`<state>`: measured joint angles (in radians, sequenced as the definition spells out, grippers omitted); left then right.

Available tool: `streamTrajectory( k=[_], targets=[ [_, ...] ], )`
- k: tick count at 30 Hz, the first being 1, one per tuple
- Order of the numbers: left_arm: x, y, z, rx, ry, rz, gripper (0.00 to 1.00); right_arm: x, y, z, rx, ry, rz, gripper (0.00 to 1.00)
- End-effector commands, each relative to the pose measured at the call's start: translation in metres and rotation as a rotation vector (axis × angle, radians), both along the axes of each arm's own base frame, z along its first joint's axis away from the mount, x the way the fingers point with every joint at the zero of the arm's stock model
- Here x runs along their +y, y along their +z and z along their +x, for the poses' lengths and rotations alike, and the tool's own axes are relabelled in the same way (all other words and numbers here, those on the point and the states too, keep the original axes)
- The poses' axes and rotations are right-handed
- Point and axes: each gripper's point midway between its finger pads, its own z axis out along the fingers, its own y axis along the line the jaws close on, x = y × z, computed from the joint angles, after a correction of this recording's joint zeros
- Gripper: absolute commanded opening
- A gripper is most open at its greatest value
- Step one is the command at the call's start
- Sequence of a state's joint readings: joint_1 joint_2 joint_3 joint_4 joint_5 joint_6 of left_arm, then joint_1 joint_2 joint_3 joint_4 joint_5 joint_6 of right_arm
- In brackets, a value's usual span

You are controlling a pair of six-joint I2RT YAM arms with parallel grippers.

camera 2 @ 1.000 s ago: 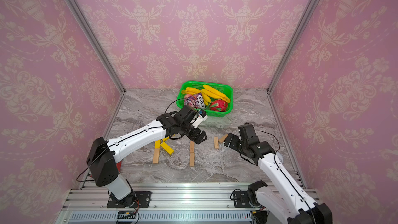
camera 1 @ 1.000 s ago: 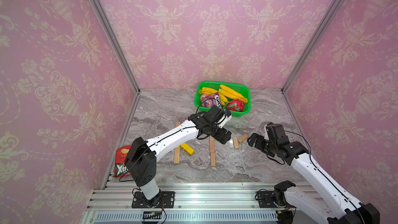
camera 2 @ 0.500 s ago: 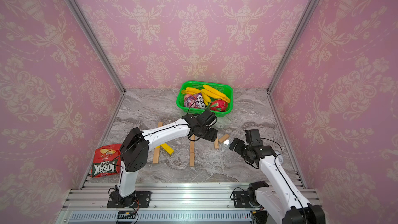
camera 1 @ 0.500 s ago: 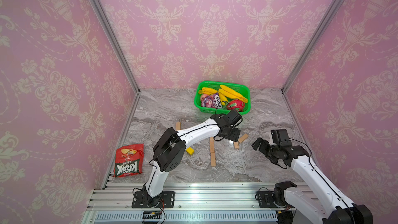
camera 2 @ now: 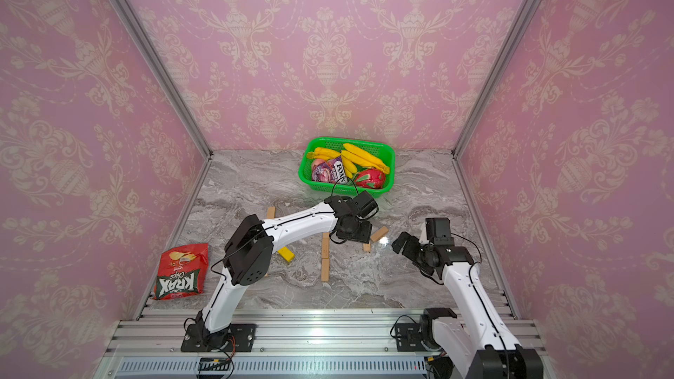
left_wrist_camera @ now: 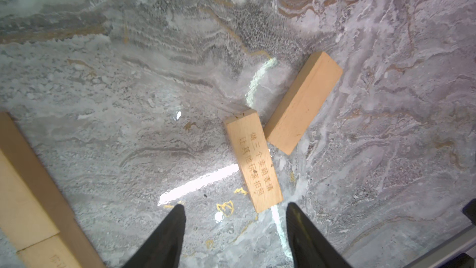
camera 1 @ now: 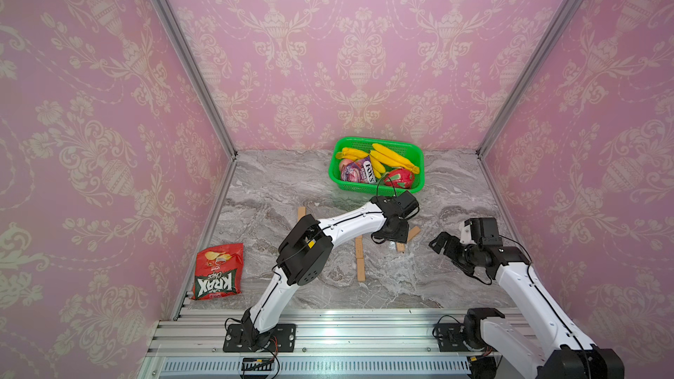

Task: Assemble the letter k with building blocks
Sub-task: Pick up the building block from the center of the board.

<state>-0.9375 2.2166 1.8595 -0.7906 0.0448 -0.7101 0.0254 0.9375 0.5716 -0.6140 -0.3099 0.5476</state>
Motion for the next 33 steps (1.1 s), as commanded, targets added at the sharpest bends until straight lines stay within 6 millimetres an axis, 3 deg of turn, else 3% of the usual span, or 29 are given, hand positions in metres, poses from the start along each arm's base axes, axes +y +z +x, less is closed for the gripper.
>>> streamTrajectory(
  k=[1,20,33],
  targets=[
    [-0.004,0.001,-0.001,-0.001,0.026,0.023,0.64,0.003,-0.003,-0.002,-0.006,0.044,0.017,1.00],
    [-0.017,-0.021,-0.002,0.012,0.028,0.071,0.59,0.002,0.001,0.003,-0.043,0.043,0.073,1.00],
    [-0.010,-0.036,-0.005,0.025,0.035,0.123,0.56,0.004,0.003,0.004,-0.052,0.050,0.089,1.00]
  ],
)
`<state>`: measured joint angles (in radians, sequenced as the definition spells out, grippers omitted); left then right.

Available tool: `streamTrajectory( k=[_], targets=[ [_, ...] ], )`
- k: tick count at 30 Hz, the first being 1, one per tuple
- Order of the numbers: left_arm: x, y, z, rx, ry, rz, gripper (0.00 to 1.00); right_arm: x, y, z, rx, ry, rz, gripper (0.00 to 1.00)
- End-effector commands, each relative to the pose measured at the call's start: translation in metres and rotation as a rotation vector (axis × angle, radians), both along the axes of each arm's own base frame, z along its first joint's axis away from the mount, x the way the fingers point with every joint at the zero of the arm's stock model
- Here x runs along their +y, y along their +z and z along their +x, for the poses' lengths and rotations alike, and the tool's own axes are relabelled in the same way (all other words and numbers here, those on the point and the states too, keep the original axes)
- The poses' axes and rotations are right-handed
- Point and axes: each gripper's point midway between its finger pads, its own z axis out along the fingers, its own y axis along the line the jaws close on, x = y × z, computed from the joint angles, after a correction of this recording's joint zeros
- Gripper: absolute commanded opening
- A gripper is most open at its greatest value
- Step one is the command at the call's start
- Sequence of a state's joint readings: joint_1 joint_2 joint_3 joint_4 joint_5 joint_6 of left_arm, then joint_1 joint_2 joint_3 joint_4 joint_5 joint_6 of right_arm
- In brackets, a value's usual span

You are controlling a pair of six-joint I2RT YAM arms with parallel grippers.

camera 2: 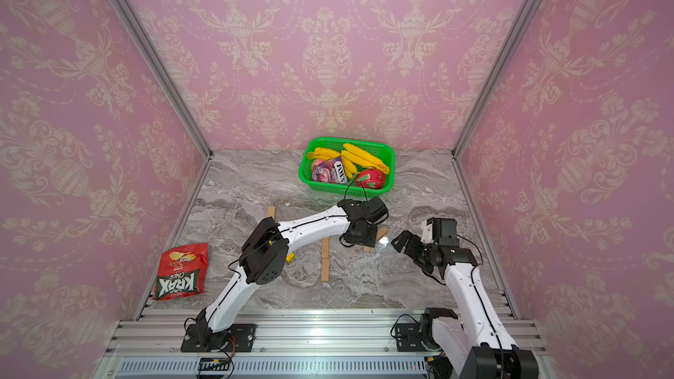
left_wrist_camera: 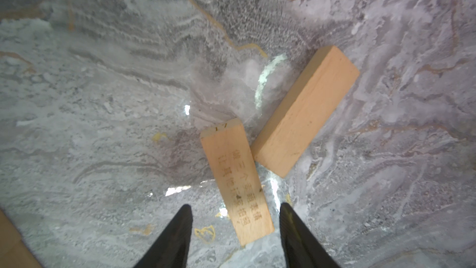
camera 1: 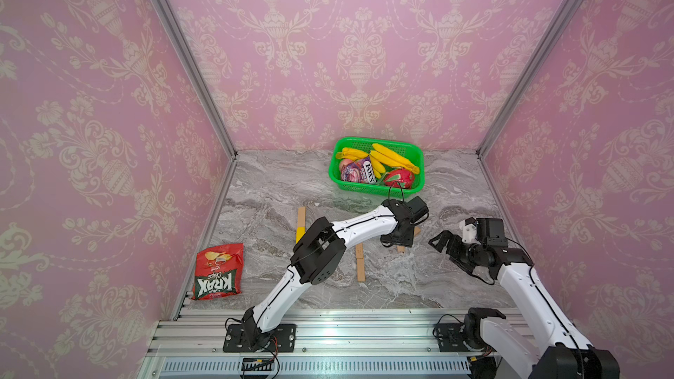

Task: Assemble the letter k with building blocks
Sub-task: Pick up the building block from the center of the board.

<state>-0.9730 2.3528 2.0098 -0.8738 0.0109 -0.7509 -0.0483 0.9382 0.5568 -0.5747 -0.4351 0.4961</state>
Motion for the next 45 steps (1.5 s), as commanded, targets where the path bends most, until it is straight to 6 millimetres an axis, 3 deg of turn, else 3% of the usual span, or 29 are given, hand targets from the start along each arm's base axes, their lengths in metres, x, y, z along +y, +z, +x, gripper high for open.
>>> streamTrajectory(
  k=[1,15,19,32,38,45],
  targets=[
    [0.006,-0.011,-0.001,-0.001,0.021,0.055,0.56,0.001,-0.003,-0.002,-0.009,0.021,0.007,1.00],
    [0.006,-0.017,-0.001,0.008,0.016,0.080,0.55,0.001,-0.004,-0.002,-0.008,0.022,0.011,1.00],
    [0.008,-0.019,-0.002,0.009,0.018,0.097,0.49,0.002,-0.004,-0.002,-0.009,0.022,0.013,1.00],
    [0.015,-0.025,-0.002,0.003,0.013,0.141,0.43,0.001,-0.004,-0.002,-0.010,0.020,0.011,1.00],
    [0.020,-0.025,-0.002,-0.009,-0.002,0.166,0.24,0.001,-0.004,-0.002,-0.009,0.020,0.011,1.00],
    [0.030,-0.016,-0.001,-0.039,-0.061,0.202,0.21,0.004,0.000,-0.001,-0.029,0.032,0.023,1.00]
  ],
)
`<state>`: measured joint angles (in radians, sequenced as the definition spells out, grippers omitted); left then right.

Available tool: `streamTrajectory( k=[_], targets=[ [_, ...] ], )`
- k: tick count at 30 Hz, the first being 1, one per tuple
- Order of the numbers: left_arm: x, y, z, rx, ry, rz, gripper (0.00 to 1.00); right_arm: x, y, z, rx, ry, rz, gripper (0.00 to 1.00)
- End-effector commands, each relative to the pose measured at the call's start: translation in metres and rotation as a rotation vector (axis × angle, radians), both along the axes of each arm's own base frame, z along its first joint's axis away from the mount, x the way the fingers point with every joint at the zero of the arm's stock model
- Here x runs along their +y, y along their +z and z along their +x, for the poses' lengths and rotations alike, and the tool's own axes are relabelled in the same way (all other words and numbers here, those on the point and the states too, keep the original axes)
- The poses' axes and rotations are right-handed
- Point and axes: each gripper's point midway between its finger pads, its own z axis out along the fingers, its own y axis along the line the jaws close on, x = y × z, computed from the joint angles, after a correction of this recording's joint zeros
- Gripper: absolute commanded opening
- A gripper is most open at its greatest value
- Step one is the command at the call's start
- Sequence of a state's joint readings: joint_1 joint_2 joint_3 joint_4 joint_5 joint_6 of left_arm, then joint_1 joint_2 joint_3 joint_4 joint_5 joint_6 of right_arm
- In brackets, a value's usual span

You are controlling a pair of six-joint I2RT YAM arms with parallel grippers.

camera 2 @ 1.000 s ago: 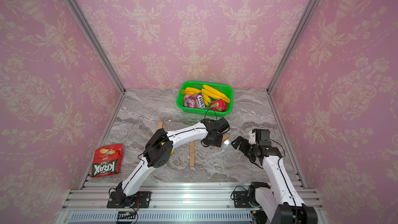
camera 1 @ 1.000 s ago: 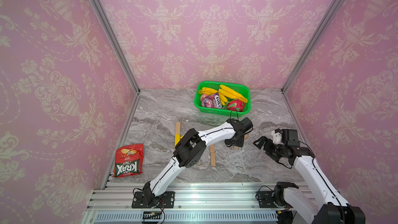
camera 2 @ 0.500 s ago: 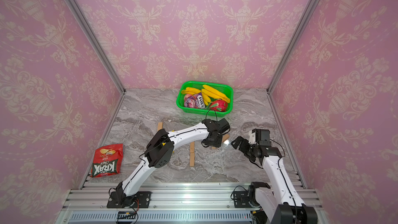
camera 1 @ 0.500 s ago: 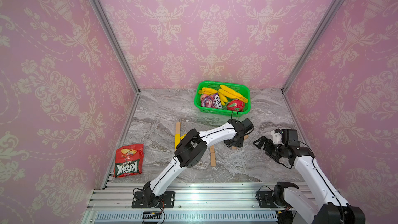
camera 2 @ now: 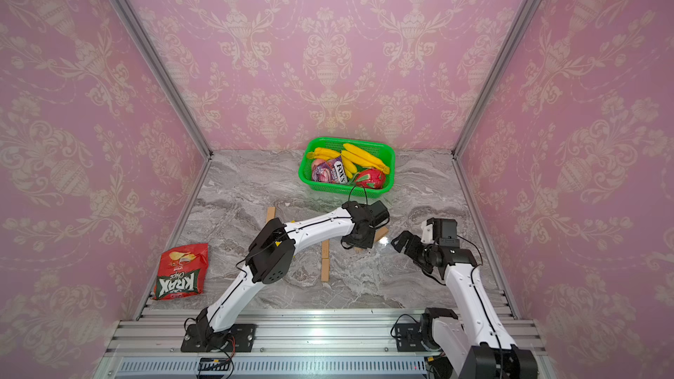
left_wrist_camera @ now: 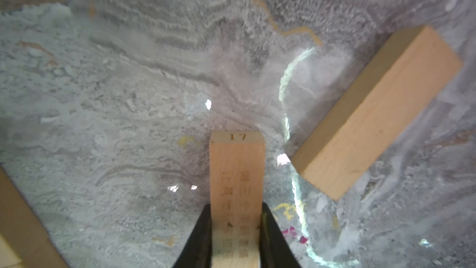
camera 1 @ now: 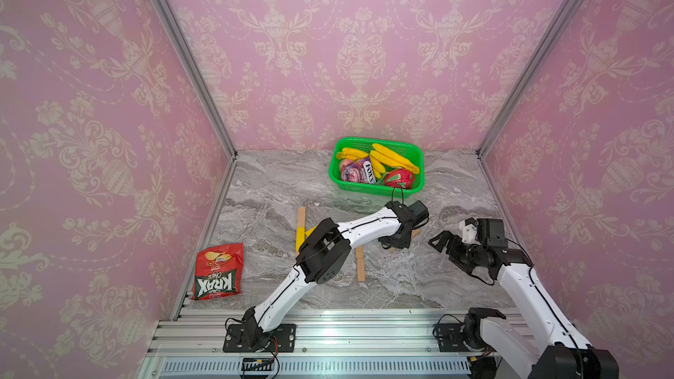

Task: Assemble the letter k with building blocks
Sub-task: Pick up the building block from the center of the board.

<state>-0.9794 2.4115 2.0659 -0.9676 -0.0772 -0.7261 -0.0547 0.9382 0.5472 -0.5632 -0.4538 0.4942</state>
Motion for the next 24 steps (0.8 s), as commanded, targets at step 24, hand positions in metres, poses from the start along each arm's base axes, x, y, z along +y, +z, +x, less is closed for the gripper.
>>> streamTrajectory(
  k=[24],
  targets=[
    [0.033,0.056,-0.016,-0.020,-0.479,-0.086,0.18,0.039,0.014,-0.006,-0.067,0.116,0.061,1.00]
  ],
)
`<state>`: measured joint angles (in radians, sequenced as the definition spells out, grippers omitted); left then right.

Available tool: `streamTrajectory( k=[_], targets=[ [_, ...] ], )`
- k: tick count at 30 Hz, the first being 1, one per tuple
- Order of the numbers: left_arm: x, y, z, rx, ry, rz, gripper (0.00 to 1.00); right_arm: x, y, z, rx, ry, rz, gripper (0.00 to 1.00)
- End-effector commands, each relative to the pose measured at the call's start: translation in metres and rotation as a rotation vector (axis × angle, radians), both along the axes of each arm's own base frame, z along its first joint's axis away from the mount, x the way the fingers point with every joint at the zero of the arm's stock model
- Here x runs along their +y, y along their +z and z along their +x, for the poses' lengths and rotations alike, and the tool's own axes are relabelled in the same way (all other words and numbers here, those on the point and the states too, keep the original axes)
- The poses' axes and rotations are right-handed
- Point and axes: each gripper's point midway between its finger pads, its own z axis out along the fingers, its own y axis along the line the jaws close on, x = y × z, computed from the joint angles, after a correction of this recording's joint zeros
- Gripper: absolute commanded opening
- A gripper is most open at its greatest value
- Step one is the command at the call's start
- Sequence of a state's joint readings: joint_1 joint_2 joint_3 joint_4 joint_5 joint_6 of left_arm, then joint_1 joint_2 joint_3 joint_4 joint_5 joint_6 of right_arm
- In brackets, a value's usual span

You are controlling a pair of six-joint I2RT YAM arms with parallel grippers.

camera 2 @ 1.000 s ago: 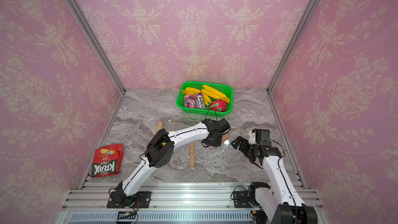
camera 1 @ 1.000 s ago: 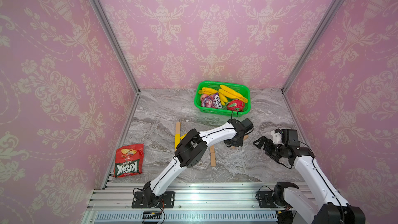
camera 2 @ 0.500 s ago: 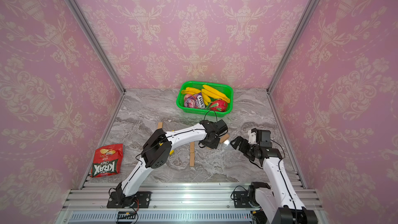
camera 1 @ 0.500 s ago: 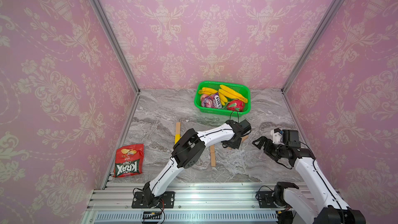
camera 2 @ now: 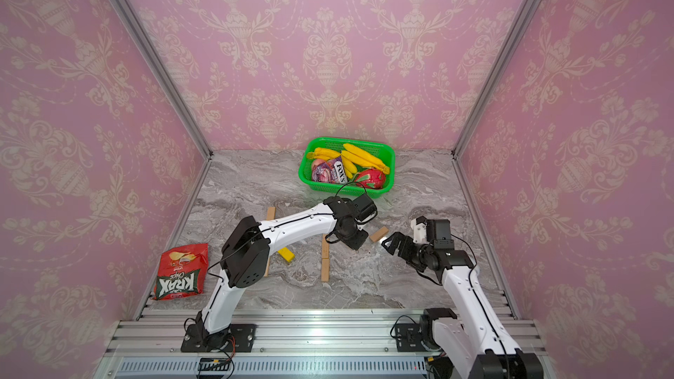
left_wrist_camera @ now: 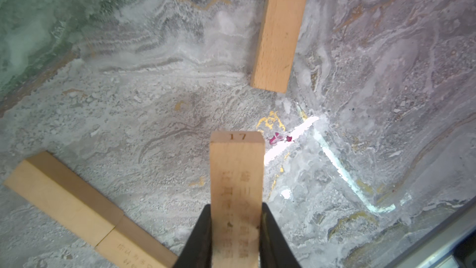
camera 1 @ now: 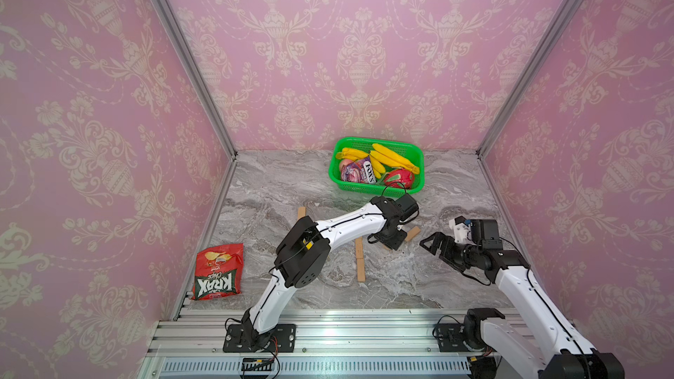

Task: Assemble the letter k with building blocks
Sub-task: Pick up the building block from the center of the board, then assemble the building block at the center of the board.

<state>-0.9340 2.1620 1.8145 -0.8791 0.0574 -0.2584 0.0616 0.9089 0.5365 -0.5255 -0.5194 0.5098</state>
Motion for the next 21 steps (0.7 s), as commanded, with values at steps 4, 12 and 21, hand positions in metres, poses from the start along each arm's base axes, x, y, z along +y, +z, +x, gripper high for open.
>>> streamTrajectory(
  k=[4,12,21],
  targets=[
    [0.018,0.009,0.005,-0.004,-0.024,-0.022,0.19,0.013,0.003,0.000,-0.023,-0.034,0.027,1.00],
    [0.029,0.007,0.001,-0.021,-0.066,0.003,0.19,0.021,-0.007,-0.007,-0.017,-0.026,0.032,1.00],
    [0.034,-0.004,0.005,-0.052,-0.132,0.054,0.19,0.021,-0.005,-0.007,-0.029,-0.028,0.034,1.00]
  ],
)
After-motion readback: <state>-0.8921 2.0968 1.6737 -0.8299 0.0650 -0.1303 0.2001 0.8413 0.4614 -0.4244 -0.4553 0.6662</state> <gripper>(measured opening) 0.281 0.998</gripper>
